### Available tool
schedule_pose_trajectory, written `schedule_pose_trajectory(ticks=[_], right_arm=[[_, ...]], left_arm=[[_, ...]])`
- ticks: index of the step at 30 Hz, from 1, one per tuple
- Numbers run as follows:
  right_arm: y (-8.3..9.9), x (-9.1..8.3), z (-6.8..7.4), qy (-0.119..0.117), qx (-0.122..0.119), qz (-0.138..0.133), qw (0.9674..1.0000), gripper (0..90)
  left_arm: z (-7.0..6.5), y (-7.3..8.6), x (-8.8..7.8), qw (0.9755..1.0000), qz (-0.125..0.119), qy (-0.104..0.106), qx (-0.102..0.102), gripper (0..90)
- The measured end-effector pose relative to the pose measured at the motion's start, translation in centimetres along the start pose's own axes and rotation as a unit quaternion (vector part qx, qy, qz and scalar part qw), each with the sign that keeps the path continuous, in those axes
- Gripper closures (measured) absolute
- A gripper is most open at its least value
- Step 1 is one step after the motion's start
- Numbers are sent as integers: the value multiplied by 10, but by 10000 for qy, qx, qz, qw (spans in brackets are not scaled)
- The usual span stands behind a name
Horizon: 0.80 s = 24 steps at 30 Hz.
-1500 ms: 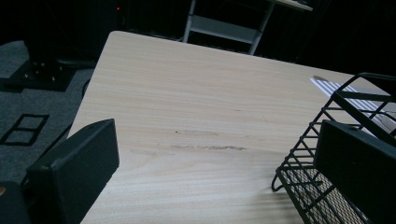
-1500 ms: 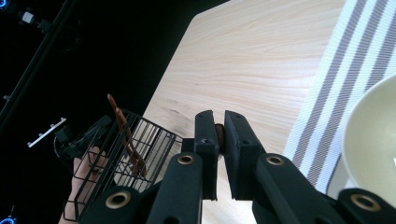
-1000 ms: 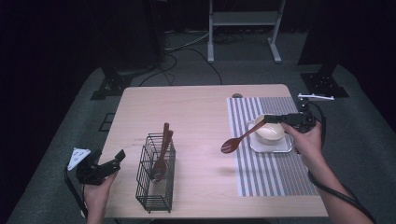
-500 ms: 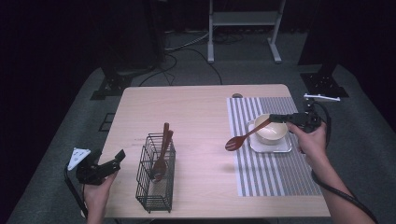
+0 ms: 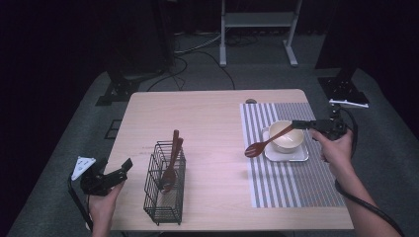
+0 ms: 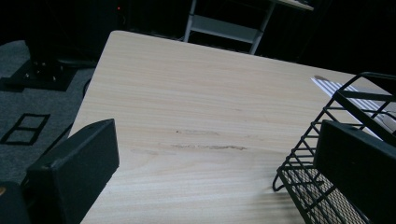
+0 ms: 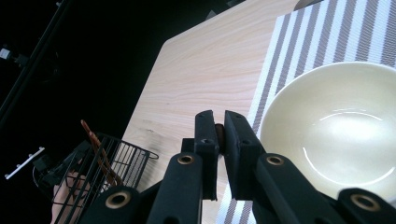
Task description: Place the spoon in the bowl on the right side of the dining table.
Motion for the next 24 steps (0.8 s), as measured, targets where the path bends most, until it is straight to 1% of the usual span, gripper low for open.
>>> schedule_pose_trajectory(ticks=[6, 16, 23, 24], right_arm=[[-4, -7, -6, 59, 60, -120, 9999, 836], [-7, -13, -14, 149, 134, -197, 9996, 836], [-8, -20, -20, 207, 231, -275, 9991, 836], [-9, -21, -22, 230, 215, -287, 9991, 836]], left_arm=[[-1, 0, 0, 10000, 2, 7, 6, 0], [0, 0, 0, 10000, 4, -7, -4, 0], [1, 1, 0, 10000, 6, -9, -11, 0], [1, 1, 0, 10000, 8, -9, -13, 0]])
Point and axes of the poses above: each handheld gripper's, and its own axes: x roughly forward along the jaws, y roughly out of its underside, z roughly to its left, the point moved 6 cm from there along x, roughly forward along the jaws, and after that the axes turned 7 degrees about y, right-handed, at the moved point
